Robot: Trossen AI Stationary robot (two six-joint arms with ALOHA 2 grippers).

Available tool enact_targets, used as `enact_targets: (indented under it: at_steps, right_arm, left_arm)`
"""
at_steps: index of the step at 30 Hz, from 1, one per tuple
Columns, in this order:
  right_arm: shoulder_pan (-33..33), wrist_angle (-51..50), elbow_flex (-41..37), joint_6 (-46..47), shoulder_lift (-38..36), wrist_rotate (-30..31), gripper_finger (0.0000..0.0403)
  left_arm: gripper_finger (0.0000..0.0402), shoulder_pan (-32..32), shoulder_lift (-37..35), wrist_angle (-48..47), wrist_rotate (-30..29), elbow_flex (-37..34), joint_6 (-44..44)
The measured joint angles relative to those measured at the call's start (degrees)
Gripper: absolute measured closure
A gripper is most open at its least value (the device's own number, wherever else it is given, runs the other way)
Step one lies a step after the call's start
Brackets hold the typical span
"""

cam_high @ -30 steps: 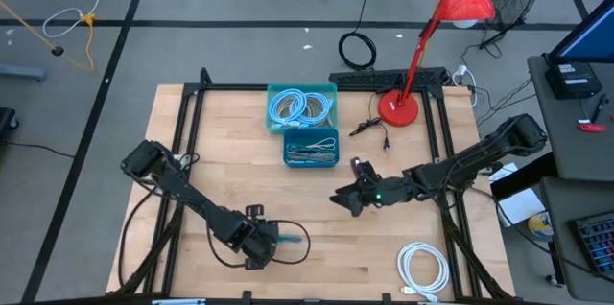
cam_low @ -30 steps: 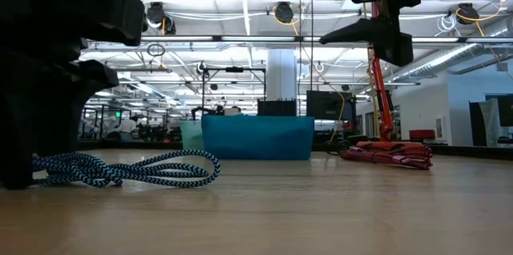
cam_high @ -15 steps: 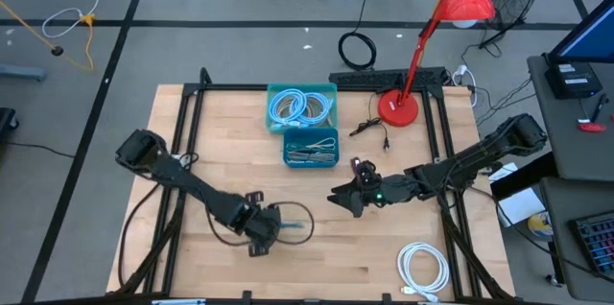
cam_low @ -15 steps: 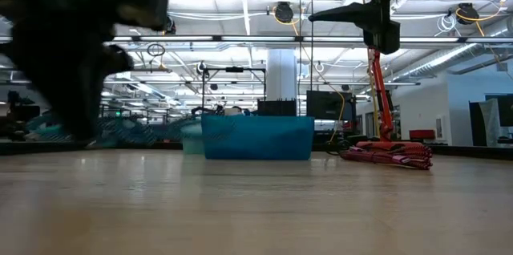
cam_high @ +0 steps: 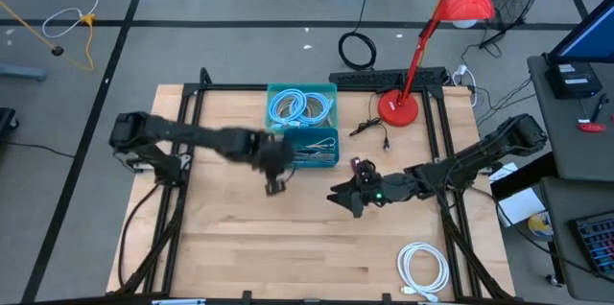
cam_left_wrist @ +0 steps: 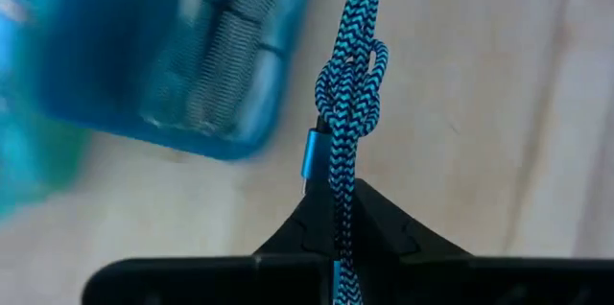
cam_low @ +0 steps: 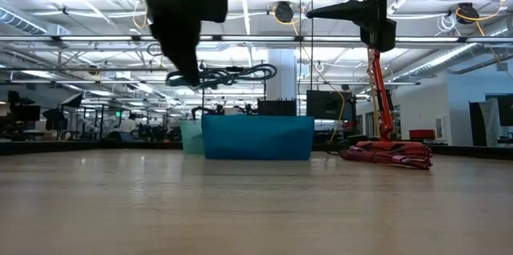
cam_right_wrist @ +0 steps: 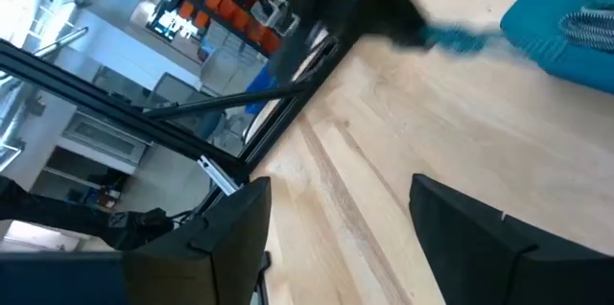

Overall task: Pick & Place USB Port
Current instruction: Put the blue charger cable into the blue bin

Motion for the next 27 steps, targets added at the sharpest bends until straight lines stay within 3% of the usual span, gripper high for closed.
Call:
enact_targets:
  at_steps: [8,11,19,27]
  right_arm:
    - [-5.8,-1.3,0.0,-3.5,-1.4,-8.0,0.0165]
    - [-9.0,-6.4,0.1,-5.9,-3.4,-10.2,0.0165]
    - [-15.3,-19.5,0.0,-8.9,-9.6,-10.0,0.0165]
    - [-16.6,-24.5,0.0,-9.7,-12.8,-9.9,0.0165]
  left_arm:
    - [0.0388,14.1,5.9,-4.4,3.2,12.7,11.6]
    - [0.0388,17.0,9.8,-6.1,5.6,17.7,14.7]
    - [0.0388,16.9,20.2,-10.5,9.7,24.4,19.9]
    - [0.0388,16.0,22.8,-9.7,2.4,24.1,23.7]
